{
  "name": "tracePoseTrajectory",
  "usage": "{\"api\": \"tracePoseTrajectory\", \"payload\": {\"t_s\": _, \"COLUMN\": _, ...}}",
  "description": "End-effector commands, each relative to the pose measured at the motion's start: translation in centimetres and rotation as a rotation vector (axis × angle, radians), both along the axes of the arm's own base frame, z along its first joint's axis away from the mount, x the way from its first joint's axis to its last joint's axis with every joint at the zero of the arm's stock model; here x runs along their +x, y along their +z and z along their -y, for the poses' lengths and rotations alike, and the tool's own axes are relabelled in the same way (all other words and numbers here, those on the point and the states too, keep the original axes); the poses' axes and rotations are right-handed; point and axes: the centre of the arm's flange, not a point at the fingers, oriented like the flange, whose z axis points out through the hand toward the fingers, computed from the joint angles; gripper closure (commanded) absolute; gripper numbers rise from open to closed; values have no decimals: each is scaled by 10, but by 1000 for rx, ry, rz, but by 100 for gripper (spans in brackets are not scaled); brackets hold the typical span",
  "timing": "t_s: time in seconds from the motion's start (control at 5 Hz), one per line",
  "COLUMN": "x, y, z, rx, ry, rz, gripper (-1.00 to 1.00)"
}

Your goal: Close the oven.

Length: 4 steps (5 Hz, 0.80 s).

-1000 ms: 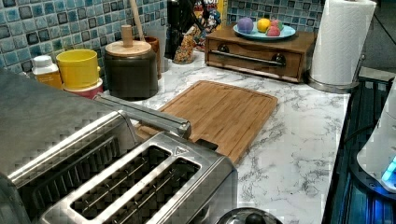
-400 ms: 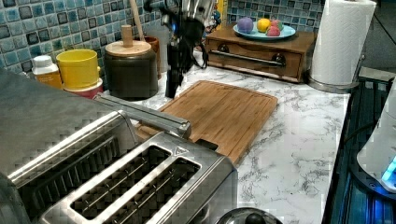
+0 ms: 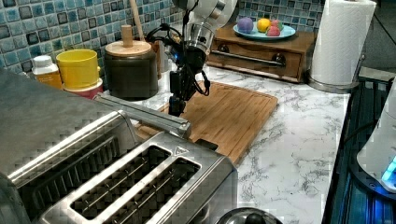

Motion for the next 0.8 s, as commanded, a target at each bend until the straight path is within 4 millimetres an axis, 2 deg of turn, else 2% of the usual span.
{"api": "tracePoseTrajectory", "payload": {"t_s": 0.2, "x": 56, "y": 94, "z": 1, "rx": 29, "ry": -33, "rz": 272, "gripper": 100}}
{"api": "tracePoseTrajectory", "payload": {"t_s": 0.4, "x": 69, "y": 70, "z": -40, "rx": 7, "ry": 33, "rz": 233, "gripper": 100}}
{"api": "tracePoseTrajectory", "payload": {"t_s": 0.6, "x": 75, "y": 61, "z": -60, "rx": -7, "ry": 19, "rz": 243, "gripper": 100}}
{"api": "tracePoseTrajectory", "payload": {"t_s": 0.8, "x": 81, "y": 82, "z": -56, "rx": 53, "ry": -3, "rz": 271, "gripper": 100}}
